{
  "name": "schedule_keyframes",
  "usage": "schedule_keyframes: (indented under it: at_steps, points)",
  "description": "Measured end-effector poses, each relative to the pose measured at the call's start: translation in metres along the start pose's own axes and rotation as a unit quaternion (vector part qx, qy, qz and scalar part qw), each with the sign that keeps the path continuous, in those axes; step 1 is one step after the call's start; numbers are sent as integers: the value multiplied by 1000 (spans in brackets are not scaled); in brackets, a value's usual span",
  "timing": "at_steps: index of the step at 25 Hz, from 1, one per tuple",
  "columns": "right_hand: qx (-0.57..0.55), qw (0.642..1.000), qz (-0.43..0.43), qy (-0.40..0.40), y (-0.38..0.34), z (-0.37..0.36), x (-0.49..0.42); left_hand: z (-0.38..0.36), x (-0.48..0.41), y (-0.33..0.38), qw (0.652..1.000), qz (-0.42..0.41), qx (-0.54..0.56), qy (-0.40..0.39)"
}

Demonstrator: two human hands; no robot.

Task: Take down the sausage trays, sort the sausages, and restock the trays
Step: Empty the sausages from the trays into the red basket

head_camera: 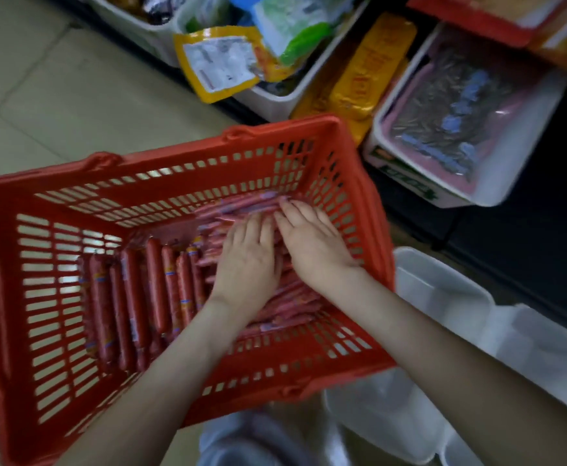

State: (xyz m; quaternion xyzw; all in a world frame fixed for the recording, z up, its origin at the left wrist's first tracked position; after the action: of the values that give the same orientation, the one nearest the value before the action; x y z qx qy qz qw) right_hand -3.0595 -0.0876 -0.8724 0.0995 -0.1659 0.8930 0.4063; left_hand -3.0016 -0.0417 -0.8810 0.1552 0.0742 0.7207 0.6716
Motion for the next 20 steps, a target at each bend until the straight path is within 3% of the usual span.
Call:
schedule_keyframes:
  at_steps: [4,6,8,11,13,15,18,20]
  points:
    - [-79,970,-51,224,74,78,95,49,-13,122,990,-105,28,91]
    - [-130,947,-130,264,133,83,160,56,-6,195,978,-159,50,125]
    - [-166,918,-236,271,193,59,229,38,13,263,969,-209,72,110]
    - [-215,854,-413,231,268,-16,348,-42,53,345,956,-283,73,-23]
    - [-228,808,-501,209,301,-66,420,-101,81,384,927,-352,58,-116]
    - [-219,761,-579,193,328,-114,483,-144,101,413,898,-409,22,-160]
    - [-266,681,-680,66,346,-198,542,-187,116,432,876,-426,-51,-218]
    - [-260,680,-685,-21,348,-239,553,-209,119,437,864,-439,-103,-222]
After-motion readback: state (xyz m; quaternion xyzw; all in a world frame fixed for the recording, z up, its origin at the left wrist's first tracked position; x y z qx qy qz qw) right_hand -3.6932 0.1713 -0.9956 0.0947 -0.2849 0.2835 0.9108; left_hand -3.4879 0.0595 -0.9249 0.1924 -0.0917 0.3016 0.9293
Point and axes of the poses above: each hand's wrist, its own x-axis away from the middle knuckle, its own z-axis out of the back of the hand, y = z × x, the point moved 8 cm from there along -x, towards the middle knuckle, and after that the axes turned 2 degrees about -z, right-handed, at the moved point
